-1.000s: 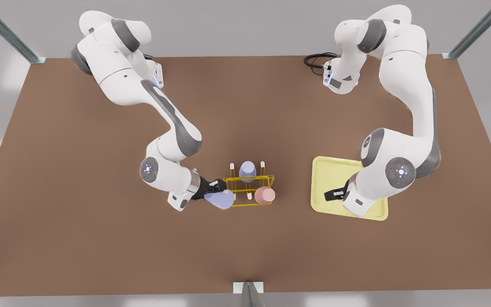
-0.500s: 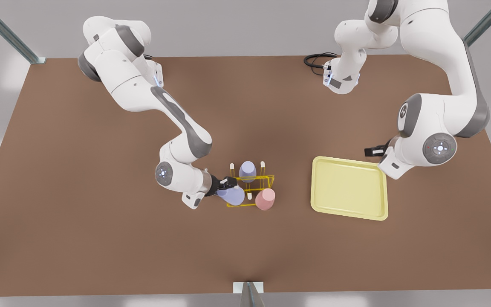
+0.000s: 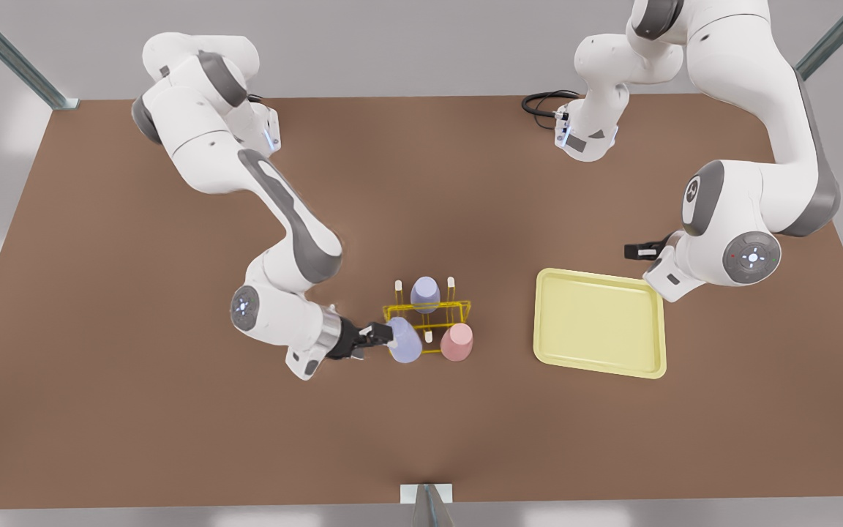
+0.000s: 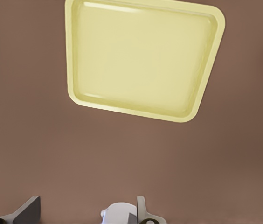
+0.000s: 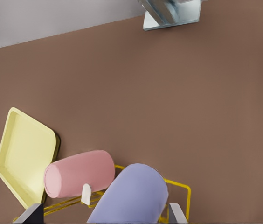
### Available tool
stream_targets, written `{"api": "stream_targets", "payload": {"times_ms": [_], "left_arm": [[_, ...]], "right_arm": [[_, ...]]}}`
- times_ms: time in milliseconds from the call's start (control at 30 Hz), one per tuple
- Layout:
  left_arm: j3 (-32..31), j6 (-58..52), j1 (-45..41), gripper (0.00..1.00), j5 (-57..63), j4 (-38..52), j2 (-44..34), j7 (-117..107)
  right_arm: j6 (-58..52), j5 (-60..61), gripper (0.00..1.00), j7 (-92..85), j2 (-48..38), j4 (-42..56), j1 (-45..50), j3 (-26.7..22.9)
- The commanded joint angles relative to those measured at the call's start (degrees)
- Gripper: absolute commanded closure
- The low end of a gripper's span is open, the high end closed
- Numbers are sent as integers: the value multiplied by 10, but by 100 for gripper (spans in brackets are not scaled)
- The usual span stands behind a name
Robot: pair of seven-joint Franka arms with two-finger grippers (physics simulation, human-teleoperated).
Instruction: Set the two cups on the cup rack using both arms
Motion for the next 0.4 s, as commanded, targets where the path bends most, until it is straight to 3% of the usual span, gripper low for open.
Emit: {"api": "stream_targets", "payload": {"times_ms": [0, 33, 67, 167, 233, 367], "left_arm": [[0, -4, 6, 0, -4, 3, -1, 43], [1, -11, 9, 0, -20, 3, 0, 43], [2, -11, 9, 0, -20, 3, 0, 43], [2, -11, 9, 0, -19, 3, 0, 44], [2, -11, 9, 0, -19, 3, 0, 44], [2, -12, 8, 0, -19, 3, 0, 44]], "right_arm": [[-232, -147, 0, -4, -16, 10, -19, -42], [-285, -278, 0, -7, -32, 11, -34, -104], [-323, -278, 0, -15, -71, 12, -51, -141], [-443, -276, 0, -46, -194, 6, -71, -142], [-447, -268, 0, -37, -317, -86, -95, -138], [-439, -263, 0, -37, -394, -158, -115, -137]]}}
